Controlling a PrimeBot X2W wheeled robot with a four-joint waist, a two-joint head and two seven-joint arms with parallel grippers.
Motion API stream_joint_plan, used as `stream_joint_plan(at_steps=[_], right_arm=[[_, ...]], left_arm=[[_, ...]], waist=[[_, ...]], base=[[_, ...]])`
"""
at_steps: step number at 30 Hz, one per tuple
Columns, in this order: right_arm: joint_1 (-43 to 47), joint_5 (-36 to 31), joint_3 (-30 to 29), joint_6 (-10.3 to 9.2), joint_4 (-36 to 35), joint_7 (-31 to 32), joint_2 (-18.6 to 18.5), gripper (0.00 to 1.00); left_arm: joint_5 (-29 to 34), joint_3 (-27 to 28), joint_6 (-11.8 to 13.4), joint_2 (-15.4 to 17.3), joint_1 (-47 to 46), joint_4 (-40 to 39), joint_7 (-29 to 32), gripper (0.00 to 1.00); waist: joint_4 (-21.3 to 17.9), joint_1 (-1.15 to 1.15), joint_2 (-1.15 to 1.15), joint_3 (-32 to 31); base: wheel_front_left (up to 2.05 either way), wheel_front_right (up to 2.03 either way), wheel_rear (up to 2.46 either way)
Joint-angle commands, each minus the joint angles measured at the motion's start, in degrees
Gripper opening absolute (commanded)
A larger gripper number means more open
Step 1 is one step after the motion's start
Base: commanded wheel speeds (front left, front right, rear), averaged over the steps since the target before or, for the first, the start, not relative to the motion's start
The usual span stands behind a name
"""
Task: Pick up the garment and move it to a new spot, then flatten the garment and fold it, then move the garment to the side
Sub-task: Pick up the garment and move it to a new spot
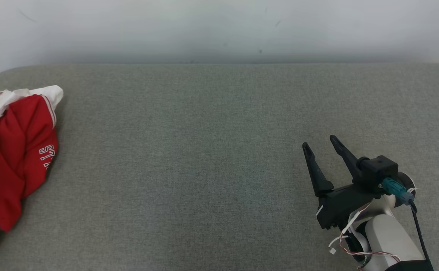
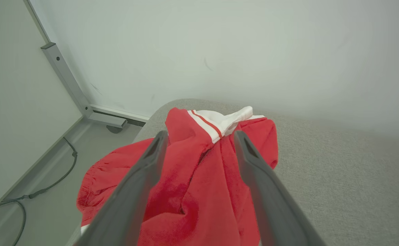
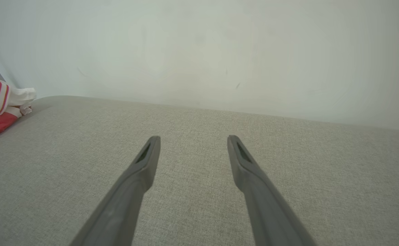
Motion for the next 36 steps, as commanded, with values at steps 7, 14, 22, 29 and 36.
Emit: stream_joint_plan(at_steps=[7, 14, 22, 29, 36], right_arm=[[-1.42, -0.29, -0.30, 0.00, -0.39, -0.58, -0.29, 1.00], [-2.23, -0.78, 0.05, -0.01, -0.51, -0.33, -0.28, 1.00], [-2.88, -1.65, 0.15, -0.01, -1.23, 0.31, -0.61, 1.00], [-3.18, -1.91, 0.20, 0.00, -2.02, 0.78, -1.04, 1.00], [-3.26, -2.27, 0.20, 0.00, -2.77, 1.41, -1.30, 1.00]], left_arm=[[-11.50, -5.30, -0.21, 4.46, -3.02, 0.83, 7.73, 1.00], [-16.98, -9.27, -0.22, 7.34, -4.36, 3.91, 13.63, 1.00], [-22.24, -11.85, -0.22, 7.97, -6.03, 8.92, 19.03, 1.00], [-24.34, -13.30, -0.22, 7.74, -6.48, 12.78, 21.63, 1.00], [-23.39, -18.20, -0.22, 8.45, -6.48, 12.67, 21.07, 0.49]], waist=[[-1.66, -0.01, -0.01, 2.75], [-2.66, -0.01, -0.01, 3.84], [-3.91, -0.01, -0.01, 5.02], [-4.75, -0.01, -0.01, 5.76], [-4.82, -0.01, -0.01, 6.16]], base=[[0.00, 0.00, 0.00], [0.00, 0.00, 0.00], [0.00, 0.00, 0.00], [0.00, 0.00, 0.00], [0.00, 0.00, 0.00]])
